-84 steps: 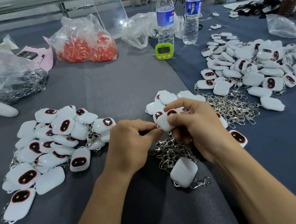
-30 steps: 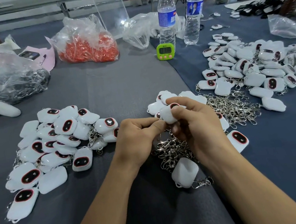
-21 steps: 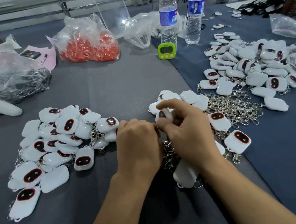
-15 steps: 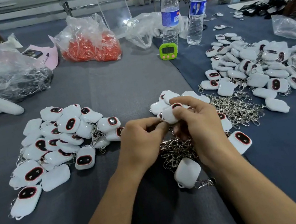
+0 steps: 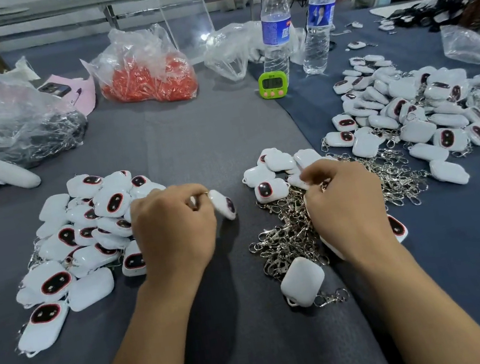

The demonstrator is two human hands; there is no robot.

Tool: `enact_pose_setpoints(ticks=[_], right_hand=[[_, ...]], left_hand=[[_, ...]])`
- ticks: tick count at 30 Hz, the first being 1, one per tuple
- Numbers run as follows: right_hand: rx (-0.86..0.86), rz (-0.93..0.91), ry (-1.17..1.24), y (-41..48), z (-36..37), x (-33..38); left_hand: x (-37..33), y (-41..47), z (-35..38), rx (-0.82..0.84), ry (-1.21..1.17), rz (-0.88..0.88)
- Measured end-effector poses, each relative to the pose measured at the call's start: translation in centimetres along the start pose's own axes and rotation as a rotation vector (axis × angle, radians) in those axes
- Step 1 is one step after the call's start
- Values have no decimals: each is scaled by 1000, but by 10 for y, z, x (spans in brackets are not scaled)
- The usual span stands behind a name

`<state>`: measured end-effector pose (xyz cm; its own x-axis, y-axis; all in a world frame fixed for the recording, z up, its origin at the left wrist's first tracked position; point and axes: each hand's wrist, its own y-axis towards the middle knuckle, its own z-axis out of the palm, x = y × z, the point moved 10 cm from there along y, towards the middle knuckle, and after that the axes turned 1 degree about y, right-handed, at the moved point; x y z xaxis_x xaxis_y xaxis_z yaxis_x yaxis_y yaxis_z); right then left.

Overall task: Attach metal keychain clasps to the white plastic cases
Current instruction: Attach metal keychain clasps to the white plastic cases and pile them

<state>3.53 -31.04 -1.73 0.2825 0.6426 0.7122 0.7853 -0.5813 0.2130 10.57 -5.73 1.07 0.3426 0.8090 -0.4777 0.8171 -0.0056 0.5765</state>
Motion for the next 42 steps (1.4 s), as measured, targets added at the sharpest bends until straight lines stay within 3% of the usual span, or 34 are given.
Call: enact_pose_setpoints(ticks=[4, 7, 10, 13, 16, 21, 30, 33, 36, 39, 42], right_hand=[[94, -6, -162, -1, 3, 0], [149, -66, -250, -4, 6, 7], [186, -120, -343, -5, 11, 10], [203, -156, -380, -6, 13, 11], [210, -137, -216, -3, 9, 10], [114, -131, 106, 0, -4, 15], [13, -77, 410, -4, 11, 20], [212, -61, 543, -3, 42, 31], [316, -86, 412, -1, 64, 32], [159, -79, 289, 4, 49, 22], [-10, -42, 339, 7, 26, 9]], left_hand=[[27, 2, -11, -74, 101, -211], [26, -1, -19, -127, 170, -242], [3, -3, -19, -130, 148, -110], [-45, -18, 9, 81, -47, 116], [-66, -42, 49, 399, -72, 162], [-59, -47, 71, 578, -237, 144], [-52, -46, 63, 530, -392, 46], [-46, -42, 62, 556, -384, 25], [-43, -40, 63, 585, -372, 22], [-39, -39, 63, 569, -389, -10], [-32, -36, 66, 535, -482, -97]])
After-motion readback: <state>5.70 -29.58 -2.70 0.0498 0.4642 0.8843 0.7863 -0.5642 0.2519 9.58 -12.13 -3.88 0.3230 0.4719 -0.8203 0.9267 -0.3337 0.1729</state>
